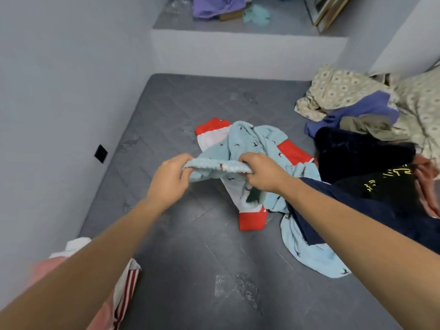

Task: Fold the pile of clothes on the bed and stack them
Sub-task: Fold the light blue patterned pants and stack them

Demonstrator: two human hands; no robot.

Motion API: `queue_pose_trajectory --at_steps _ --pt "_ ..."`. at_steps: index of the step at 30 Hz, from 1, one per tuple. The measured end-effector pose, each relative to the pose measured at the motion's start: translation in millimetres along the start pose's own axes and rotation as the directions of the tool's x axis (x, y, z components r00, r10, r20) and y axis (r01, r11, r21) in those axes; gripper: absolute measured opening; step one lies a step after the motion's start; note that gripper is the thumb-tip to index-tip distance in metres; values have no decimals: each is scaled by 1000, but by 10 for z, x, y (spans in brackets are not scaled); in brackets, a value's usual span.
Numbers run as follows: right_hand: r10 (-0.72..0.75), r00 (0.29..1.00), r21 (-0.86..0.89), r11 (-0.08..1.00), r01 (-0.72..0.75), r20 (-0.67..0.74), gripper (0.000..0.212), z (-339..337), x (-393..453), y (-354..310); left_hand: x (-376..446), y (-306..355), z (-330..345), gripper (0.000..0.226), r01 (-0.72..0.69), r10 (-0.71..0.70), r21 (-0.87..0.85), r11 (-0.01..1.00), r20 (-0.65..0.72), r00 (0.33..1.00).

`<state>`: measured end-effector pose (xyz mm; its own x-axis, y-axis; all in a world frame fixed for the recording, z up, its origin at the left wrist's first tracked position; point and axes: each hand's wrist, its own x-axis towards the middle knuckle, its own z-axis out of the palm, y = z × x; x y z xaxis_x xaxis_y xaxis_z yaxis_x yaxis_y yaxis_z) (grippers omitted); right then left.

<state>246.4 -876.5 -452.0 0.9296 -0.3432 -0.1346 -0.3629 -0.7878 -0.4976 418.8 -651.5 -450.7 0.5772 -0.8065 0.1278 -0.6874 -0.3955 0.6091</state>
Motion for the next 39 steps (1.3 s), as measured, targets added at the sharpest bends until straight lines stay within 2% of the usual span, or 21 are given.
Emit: queue_pose_trajectory --at_steps 3,8,11,14,16,21,26,33,37,39 --pt "13 1000 -27 1000 -13 10 18 -552 -212 -466 -81 376 -744 11 -29 29 -4 1000 -30 999" --pt "4 1000 -73 997 -5 -21 35 -1380 -662 -1191 -271 919 -1790 10 -86 80 -50 995 -108 991" --pt "-18 999 -104 994 14 -30 34 -1755 -940 -1470 -379 1184 -2276 10 -125 114 -77 989 -133 985" --pt "-56 994 -132 990 43 -95 30 -2004 -1287 -1744 -569 1416 -2742 6 -182 165 -94 979 -160 973" --pt "-102 981 -121 989 82 -167 35 -2119 -1503 -1925 -718 1549 -3046 4 -227 208 -86 970 -186 960" --pt "-109 961 -108 991 83 -255 32 -2276 -1973 -2370 -1063 1815 -3717 12 -331 311 -66 941 -210 927" --pt "-125 965 -169 982 87 -232 17 -2528 -2303 -2704 -1234 1990 -4132 7 -362 354 -14 932 -180 918" --pt "-152 959 -215 971 100 -241 26 -3002 -2582 -2763 -1425 2272 -4436 5 -361 349 -3 932 -255 902" --pt "-141 966 -311 948 69 -215 34 -3073 -2815 -2596 -1490 2412 -4479 7 -342 333 19 939 -287 898" --pt "-133 967 -331 942 56 -216 31 -3136 -2928 -2488 -1505 2475 -4480 11 -342 335 30 939 -301 893"
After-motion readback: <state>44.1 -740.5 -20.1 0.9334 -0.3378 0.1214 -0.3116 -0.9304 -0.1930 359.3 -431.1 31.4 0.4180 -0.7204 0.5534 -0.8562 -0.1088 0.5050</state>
